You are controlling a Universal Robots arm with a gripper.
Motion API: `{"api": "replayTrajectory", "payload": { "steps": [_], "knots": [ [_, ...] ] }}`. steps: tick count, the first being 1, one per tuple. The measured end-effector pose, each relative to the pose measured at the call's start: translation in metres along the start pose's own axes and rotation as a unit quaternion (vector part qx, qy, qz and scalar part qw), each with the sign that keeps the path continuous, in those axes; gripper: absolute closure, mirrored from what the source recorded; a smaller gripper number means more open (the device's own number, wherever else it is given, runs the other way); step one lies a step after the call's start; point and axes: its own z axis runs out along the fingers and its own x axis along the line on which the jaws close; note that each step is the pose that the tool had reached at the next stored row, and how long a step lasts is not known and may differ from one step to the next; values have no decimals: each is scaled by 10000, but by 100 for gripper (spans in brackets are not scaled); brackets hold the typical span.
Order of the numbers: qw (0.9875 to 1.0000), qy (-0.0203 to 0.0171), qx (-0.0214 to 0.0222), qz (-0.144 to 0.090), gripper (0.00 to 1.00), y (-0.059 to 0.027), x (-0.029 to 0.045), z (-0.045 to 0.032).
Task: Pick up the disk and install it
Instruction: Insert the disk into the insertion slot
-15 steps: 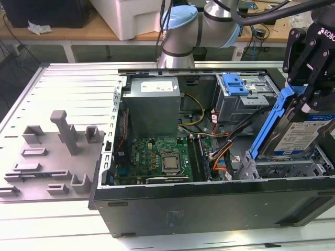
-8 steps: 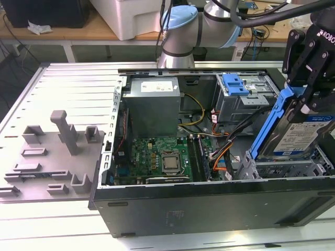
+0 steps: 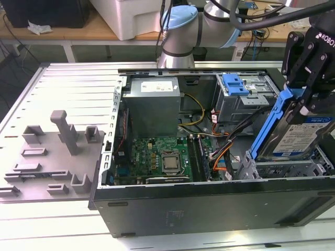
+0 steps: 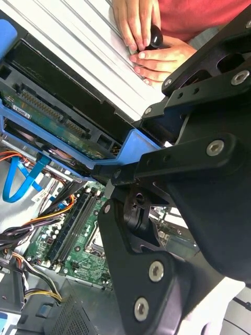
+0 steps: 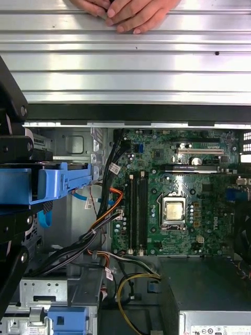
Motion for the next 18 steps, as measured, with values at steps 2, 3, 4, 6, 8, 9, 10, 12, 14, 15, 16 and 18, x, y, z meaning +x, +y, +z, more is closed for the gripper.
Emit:
{"api": "replayTrajectory", "payload": {
  "steps": [2,3,4,6,8,9,10,12,14,15,16,18],
  "knots": [
    [10000,-1,0,0,63,0,0,5],
    [10000,0,0,0,63,0,0,7],
    [10000,0,0,0,63,0,0,9],
    [10000,0,0,0,63,0,0,14],
    [10000,-1,0,0,63,0,0,20],
    [10000,0,0,0,63,0,0,22],
    [10000,0,0,0,63,0,0,25],
    [10000,0,0,0,63,0,0,31],
    [10000,-1,0,0,63,-1,0,37],
    [10000,0,0,0,63,-1,0,41],
    [10000,0,0,0,63,-1,0,44],
    [10000,-1,0,0,63,-1,0,52]
  ]
}}
